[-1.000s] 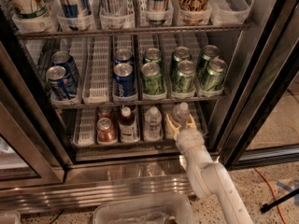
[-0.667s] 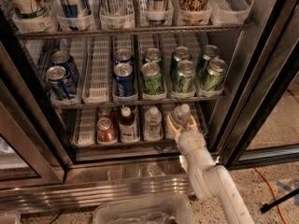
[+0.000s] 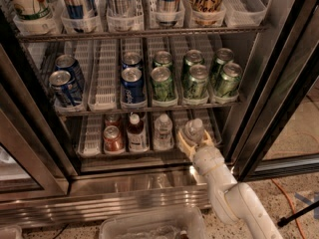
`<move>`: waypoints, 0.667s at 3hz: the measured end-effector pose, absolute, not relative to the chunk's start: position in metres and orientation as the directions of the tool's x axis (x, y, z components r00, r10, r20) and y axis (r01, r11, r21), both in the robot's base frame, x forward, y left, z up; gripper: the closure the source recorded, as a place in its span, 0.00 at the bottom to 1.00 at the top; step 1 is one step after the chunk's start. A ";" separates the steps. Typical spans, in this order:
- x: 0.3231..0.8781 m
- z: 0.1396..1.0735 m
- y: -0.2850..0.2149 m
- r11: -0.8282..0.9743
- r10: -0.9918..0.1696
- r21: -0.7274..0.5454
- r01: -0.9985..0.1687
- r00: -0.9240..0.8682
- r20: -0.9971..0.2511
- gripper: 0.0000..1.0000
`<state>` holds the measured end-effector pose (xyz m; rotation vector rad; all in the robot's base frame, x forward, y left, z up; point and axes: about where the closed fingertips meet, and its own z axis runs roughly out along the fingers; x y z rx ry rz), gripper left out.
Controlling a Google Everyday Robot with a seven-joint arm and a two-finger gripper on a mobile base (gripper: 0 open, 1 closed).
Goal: Pick water bottle from bottom shelf of fridge
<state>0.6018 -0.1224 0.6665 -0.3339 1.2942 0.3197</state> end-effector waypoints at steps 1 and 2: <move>0.586 0.668 -0.118 0.863 0.008 -0.099 -0.495 0.209 -0.978 1.00; 0.572 0.670 -0.114 0.792 -0.033 -0.130 -0.597 0.171 -0.985 1.00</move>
Offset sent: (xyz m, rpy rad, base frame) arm -0.0543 0.0068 0.0220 -0.2643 0.1030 0.3666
